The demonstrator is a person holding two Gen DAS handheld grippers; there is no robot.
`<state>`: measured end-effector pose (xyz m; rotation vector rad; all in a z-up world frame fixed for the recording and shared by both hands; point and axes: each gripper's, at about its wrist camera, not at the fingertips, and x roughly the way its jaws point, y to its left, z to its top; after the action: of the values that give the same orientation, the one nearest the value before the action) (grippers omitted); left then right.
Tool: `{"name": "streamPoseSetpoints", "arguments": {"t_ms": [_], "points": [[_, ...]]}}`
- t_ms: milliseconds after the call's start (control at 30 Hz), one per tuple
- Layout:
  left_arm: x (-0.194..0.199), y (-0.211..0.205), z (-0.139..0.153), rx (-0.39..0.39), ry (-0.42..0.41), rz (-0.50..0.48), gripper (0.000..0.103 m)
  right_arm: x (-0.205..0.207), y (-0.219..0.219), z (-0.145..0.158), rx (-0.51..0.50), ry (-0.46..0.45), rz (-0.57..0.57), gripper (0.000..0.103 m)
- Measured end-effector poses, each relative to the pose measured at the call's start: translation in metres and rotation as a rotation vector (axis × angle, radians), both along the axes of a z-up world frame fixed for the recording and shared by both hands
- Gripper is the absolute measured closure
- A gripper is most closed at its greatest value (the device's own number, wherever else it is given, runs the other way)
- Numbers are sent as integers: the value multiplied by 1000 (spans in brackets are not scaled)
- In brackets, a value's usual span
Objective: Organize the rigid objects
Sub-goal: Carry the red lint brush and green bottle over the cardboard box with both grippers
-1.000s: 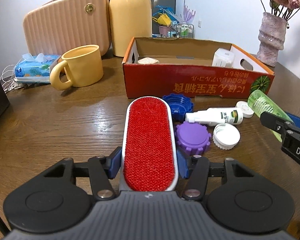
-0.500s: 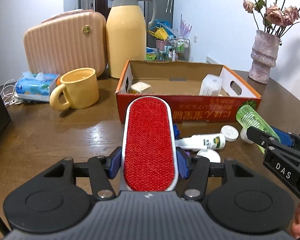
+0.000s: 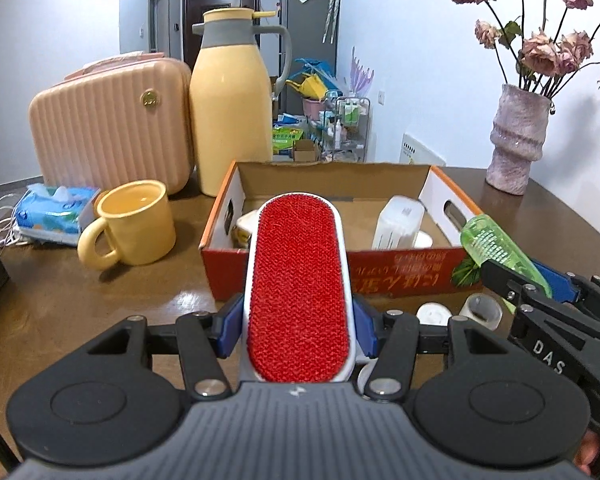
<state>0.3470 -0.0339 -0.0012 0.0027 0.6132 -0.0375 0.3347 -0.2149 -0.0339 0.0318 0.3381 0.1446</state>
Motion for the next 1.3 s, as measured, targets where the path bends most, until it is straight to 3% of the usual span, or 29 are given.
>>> {"name": "streamPoseSetpoints", "arguments": {"t_ms": [833,1300], "points": [[82,-15,11,-55,-28,52,47,89,-15,10,76,-31,-53,73],[126,-23,1,-28,-16,53,47,134,-22,6,79,-10,-76,73]]}}
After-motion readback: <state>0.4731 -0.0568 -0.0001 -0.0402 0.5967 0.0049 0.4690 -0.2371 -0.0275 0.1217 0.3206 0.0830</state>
